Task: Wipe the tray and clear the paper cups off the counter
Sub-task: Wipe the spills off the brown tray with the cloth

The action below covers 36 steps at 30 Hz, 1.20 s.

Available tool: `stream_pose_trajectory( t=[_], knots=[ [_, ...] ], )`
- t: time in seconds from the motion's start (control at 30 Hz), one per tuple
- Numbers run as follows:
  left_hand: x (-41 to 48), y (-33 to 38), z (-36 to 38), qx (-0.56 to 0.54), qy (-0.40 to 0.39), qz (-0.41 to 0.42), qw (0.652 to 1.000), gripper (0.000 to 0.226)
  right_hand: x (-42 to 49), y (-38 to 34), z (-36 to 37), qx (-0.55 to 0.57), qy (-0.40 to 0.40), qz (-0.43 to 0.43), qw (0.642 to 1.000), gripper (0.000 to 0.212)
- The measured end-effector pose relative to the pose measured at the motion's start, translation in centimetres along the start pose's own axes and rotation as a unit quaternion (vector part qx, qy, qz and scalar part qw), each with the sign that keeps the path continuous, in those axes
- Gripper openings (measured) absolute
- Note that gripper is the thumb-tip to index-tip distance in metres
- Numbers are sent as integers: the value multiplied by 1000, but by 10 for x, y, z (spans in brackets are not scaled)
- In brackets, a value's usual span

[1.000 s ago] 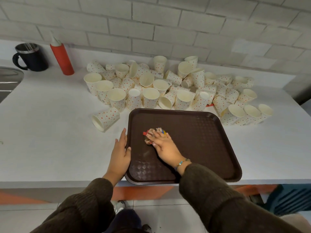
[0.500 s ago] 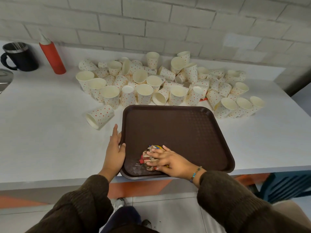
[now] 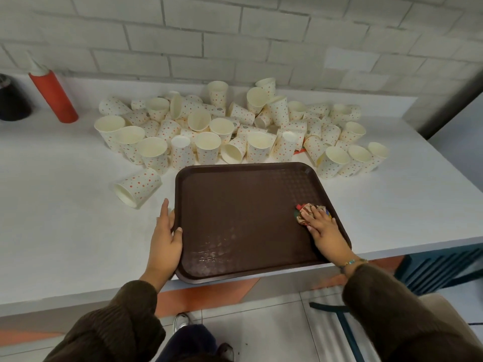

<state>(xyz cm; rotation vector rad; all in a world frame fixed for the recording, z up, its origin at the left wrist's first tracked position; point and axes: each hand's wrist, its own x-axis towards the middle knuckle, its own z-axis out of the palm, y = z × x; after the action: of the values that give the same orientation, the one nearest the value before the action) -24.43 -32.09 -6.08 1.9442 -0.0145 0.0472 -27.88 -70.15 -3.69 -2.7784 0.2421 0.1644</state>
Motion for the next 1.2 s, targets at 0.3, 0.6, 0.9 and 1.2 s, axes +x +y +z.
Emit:
stream_pose_trajectory(
  t=[0.3, 0.6, 0.9, 1.2],
  knots=[
    [1, -3, 1, 2, 0, -9, 1000, 73, -10, -131, 55, 49, -30, -109, 992, 47],
    [6, -10, 4, -23, 5, -7, 1000, 80, -31, -211, 77, 99, -143, -262, 949, 36],
    [3, -5, 4, -50, -13, -28, 998, 78, -38, -183, 25, 289, -237, -166, 913, 27],
    [6, 47, -51, -28, -1, 14, 1000, 27, -25, -215, 12, 728, -85, 97, 674, 26]
  ],
)
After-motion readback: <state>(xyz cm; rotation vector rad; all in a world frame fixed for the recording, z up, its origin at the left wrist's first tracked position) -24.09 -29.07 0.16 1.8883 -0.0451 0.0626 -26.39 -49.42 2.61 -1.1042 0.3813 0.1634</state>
